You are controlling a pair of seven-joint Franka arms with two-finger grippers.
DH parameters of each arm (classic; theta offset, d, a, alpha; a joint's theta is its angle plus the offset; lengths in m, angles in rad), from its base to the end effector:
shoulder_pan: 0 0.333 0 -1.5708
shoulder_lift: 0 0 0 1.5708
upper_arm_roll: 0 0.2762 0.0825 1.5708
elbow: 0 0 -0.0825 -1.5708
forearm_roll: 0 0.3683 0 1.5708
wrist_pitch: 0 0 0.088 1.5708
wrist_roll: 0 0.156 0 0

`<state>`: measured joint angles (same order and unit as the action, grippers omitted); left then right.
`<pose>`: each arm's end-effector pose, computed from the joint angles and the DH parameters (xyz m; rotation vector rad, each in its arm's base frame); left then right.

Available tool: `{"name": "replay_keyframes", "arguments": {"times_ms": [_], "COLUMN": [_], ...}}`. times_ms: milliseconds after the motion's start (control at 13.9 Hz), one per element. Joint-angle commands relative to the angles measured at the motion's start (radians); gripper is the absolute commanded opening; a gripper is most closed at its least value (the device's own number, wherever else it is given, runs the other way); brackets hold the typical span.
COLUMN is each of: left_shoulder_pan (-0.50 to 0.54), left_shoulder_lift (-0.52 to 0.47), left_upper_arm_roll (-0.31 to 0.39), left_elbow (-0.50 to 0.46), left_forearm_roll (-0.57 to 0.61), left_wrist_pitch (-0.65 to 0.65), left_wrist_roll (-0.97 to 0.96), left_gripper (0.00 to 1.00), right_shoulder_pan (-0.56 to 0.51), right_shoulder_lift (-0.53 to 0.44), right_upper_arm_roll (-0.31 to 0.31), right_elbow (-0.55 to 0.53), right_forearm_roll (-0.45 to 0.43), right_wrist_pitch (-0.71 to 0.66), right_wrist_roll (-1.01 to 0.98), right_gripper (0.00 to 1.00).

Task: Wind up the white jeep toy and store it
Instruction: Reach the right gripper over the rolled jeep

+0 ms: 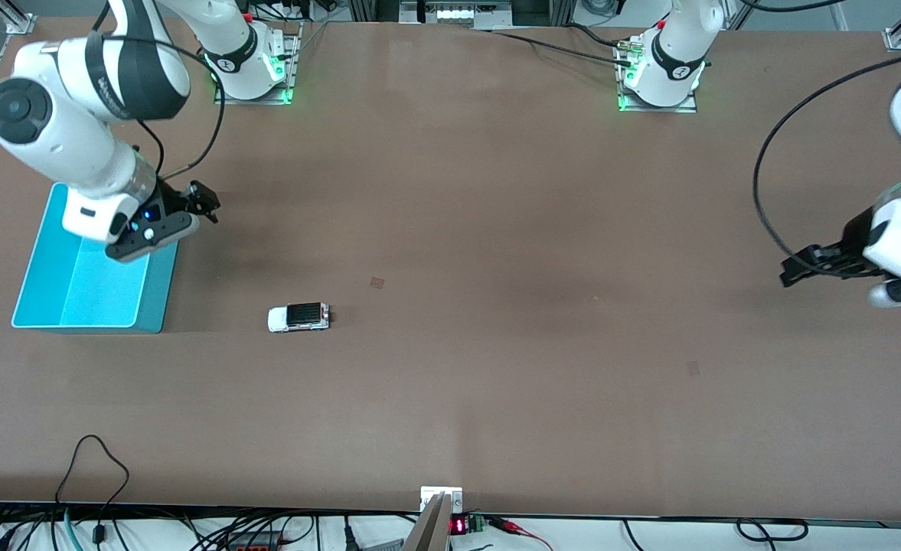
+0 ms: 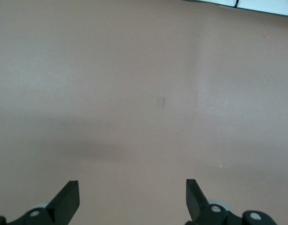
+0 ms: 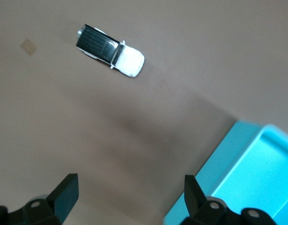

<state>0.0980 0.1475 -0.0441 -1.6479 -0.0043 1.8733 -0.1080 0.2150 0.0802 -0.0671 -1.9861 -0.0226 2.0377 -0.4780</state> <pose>0.5986 0.0328 0.4439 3.1161 0.2557 0.1216 0.5454 0.0791 0.3408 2.9641 0.9765 -0.0503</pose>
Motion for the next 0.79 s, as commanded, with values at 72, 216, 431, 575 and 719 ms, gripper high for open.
{"name": "replay_keyframes", "arguments": {"times_ms": [72,216,431,575,719], "left_shoulder_pan": [-0.038,-0.032,-0.034,-0.032,-0.027], "left_shoulder_lift": [-0.003,-0.019,-0.037,-0.055,-0.068], "left_upper_arm_roll": [0.024,0.009,0.007,0.009,0.010], "left_elbow": [0.100,0.100,0.100,0.089,0.077], "left_forearm_roll": [-0.011,-0.006,-0.006,-0.008,-0.008], "left_wrist_pitch": [-0.105,-0.137,-0.183,-0.181,-0.175], "left_wrist_roll": [0.002,0.002,0.049,0.067,0.062], "left_gripper": [1.00,1.00,1.00,1.00,1.00], "right_shoulder_pan": [-0.002,0.006,0.035,0.081,0.119], "right_shoulder_lift": [0.151,0.203,0.269,0.300,0.331], "right_upper_arm_roll": [-0.004,-0.004,-0.002,-0.002,-0.002], "right_elbow": [0.177,0.232,0.288,0.302,0.302], "right_forearm_roll": [-0.002,-0.002,-0.002,-0.005,-0.028], "right_wrist_pitch": [-0.031,-0.031,-0.021,-0.022,-0.013], "right_wrist_roll": [-0.330,-0.485,-0.623,-0.630,-0.642], "right_gripper": [1.00,1.00,1.00,1.00,1.00]}}
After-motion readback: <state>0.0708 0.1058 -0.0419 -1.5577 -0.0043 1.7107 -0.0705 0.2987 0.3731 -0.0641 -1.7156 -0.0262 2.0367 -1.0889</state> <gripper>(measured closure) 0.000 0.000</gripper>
